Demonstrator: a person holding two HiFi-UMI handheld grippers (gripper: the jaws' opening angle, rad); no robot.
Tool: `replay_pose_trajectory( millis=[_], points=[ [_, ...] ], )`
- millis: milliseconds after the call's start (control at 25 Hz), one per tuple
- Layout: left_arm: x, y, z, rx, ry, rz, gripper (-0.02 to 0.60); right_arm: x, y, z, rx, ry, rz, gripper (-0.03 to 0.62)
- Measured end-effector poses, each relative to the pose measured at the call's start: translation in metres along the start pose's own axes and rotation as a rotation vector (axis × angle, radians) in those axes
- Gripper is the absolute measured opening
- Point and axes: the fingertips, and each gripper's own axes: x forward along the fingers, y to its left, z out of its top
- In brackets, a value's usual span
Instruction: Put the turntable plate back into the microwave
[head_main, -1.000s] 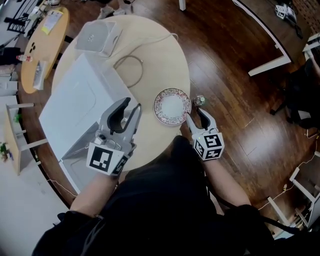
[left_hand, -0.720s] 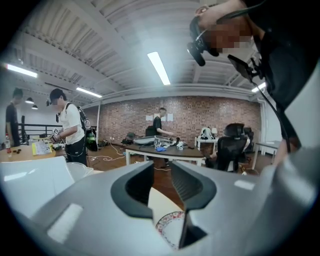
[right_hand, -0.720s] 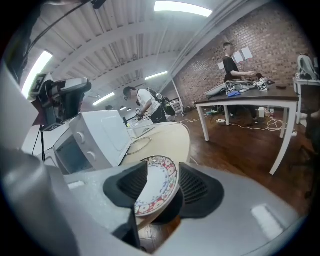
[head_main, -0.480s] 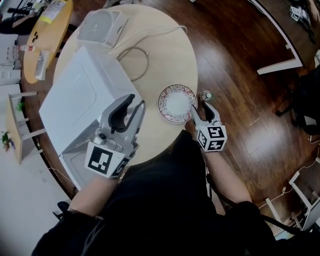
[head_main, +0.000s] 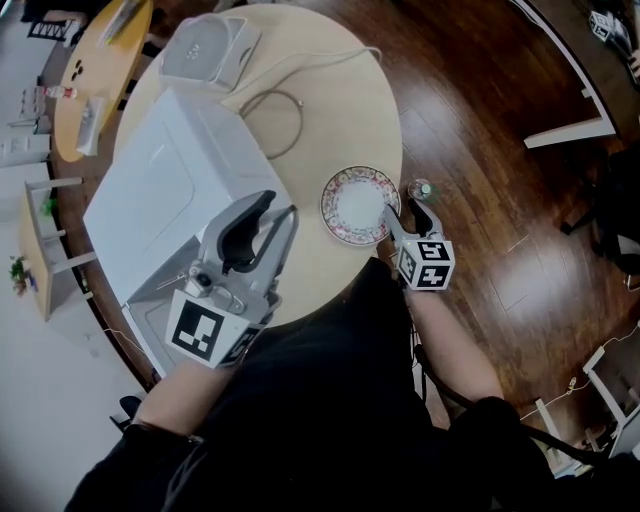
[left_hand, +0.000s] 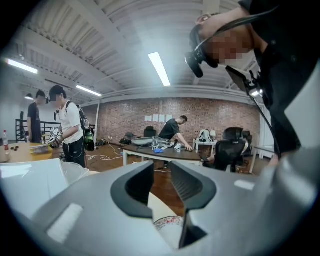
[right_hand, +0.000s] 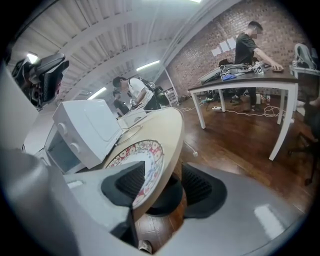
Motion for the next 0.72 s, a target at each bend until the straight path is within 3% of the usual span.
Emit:
replay_pose_trajectory(
  millis=[200, 480, 720],
  points=[
    [-0.007, -0.002, 0.007, 0.03, -0.041, -0.022, 0.118, 0.008, 0.004, -0.006, 0.003, 0.012, 0.009, 0.224],
    [-0.016, -0.002, 0.004, 0.01, 0.003, 0.03, 0.118, 0.016, 0.005, -0.011, 0.034, 0.014, 0.029, 0.225],
    [-0.03, 0.002, 0.009, 0.046, -0.028, 0.044, 0.118, 0.016, -0.001, -0.014, 0.076, 0.004, 0.024, 0.235]
  ],
)
